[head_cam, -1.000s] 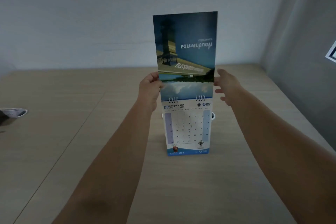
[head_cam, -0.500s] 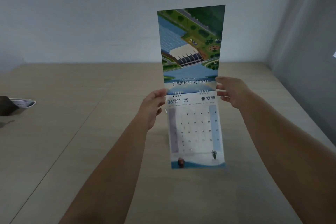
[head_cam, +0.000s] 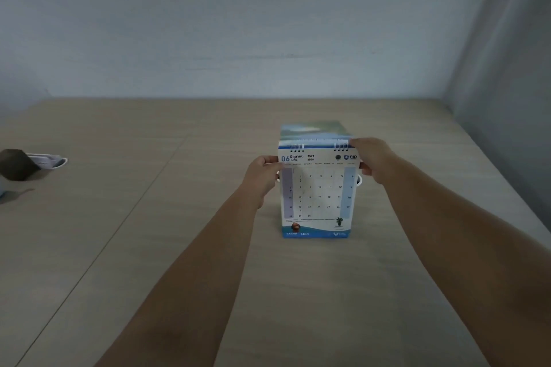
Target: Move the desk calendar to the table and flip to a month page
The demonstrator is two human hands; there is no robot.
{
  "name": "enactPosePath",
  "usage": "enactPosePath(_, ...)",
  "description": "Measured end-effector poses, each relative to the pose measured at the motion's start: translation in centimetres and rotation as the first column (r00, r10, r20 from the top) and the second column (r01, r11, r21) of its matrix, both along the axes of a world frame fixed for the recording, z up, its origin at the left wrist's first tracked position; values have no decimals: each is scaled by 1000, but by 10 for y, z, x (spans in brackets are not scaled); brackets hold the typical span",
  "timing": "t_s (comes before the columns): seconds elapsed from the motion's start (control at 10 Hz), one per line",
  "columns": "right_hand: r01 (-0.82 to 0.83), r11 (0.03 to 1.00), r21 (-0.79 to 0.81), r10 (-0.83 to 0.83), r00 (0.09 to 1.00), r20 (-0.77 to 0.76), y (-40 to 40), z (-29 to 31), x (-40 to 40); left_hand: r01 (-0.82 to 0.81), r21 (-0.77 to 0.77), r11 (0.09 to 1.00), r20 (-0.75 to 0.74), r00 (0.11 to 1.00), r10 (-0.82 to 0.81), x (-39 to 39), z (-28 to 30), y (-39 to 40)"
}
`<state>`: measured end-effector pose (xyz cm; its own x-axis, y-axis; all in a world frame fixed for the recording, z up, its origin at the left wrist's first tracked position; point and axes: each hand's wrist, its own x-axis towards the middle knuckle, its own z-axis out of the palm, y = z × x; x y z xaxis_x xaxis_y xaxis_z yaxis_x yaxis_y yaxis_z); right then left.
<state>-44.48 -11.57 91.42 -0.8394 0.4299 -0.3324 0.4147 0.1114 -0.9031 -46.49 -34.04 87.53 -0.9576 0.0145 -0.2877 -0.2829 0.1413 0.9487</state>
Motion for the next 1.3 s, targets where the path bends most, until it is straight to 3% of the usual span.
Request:
enactPosePath(0.3,-2,1000,16,3,1000,-30,8,-25,5,-32,-12,999,13,999,33,-5,3,2)
enactPosePath(0.5,106,992,63,-96,986,-139,8,-17,-4,-98,12,995,49,994,97,-21,16,8)
enactPosePath(0.7,209,978,4,-204,958,-200,12,-14,-12,-127,47,991,15,992,126,-32,31,17)
enactPosePath(1.0,173,980,102,-162,981,-111,14,-27,-7,-61,-6,998,39,997,61,-29,11,11)
enactPosePath(1.1,102,979,179,-92,994,-66,18,-19,-5,-10,-133,991,-4,1000,9,-27,12,9)
enactPosePath(1.2,114,969,217,-61,970,-237,17,7,13,61,-359,931,-92,991,-100,-15,18,2)
enactPosePath(1.3,126,989,79,-49,775,-630,21,46,38,-72,-389,918,-307,950,-56,16,0,-23)
